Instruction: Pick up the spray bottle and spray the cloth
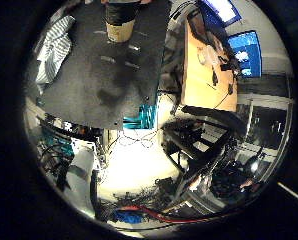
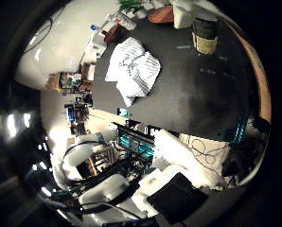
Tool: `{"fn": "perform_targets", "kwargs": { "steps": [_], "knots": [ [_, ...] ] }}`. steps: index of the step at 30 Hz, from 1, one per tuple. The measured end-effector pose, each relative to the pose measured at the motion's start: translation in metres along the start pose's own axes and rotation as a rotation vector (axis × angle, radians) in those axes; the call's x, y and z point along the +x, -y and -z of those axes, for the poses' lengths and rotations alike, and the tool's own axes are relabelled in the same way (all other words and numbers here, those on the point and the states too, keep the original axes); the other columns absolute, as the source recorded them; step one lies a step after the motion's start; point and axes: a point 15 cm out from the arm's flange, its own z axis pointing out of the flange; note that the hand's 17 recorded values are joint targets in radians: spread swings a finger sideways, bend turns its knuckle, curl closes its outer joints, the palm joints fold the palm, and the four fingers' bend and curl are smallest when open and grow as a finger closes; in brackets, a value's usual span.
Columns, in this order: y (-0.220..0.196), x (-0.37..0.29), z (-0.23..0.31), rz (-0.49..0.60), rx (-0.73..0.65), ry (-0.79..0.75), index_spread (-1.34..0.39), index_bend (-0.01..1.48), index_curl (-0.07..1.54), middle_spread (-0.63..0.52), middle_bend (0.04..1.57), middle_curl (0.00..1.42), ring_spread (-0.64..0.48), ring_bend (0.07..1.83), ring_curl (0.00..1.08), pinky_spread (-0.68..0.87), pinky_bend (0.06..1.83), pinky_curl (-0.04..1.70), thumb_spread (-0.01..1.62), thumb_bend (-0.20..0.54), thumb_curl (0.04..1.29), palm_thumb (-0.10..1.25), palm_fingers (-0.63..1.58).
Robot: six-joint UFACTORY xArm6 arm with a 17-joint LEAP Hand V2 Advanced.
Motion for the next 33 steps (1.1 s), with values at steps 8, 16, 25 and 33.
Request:
{"fn": "perform_targets", "kwargs": {
  "steps": [8, 16, 25, 33],
  "knots": [
    [0.003, -0.006, 0.005, 0.015, 0.022, 0.006, -0.33, 0.26, 0.36, 0.07, 0.22, 0.32, 0.17, 0.19, 0.12, 0.37, 0.2, 0.29, 1.14, -0.022, 0.32, 0.65, 0.08],
    [0.007, -0.009, 0.008, -0.016, 0.079, 0.077, -0.3, 0.18, 0.34, 0.09, 0.2, 0.32, 0.17, 0.18, 0.16, 0.36, 0.23, 0.32, 1.15, -0.023, 0.3, 0.57, 0.09],
    [0.009, 0.002, 0.012, -0.059, 0.155, 0.158, -0.3, 0.17, 0.32, 0.08, 0.21, 0.33, 0.17, 0.19, 0.18, 0.36, 0.23, 0.33, 1.14, -0.024, 0.29, 0.53, 0.11],
    [0.011, 0.025, 0.02, -0.123, 0.278, 0.249, -0.28, 0.17, 0.3, 0.08, 0.23, 0.34, 0.16, 0.19, 0.19, 0.37, 0.23, 0.33, 1.13, -0.021, 0.28, 0.51, 0.14]
  ]
}}
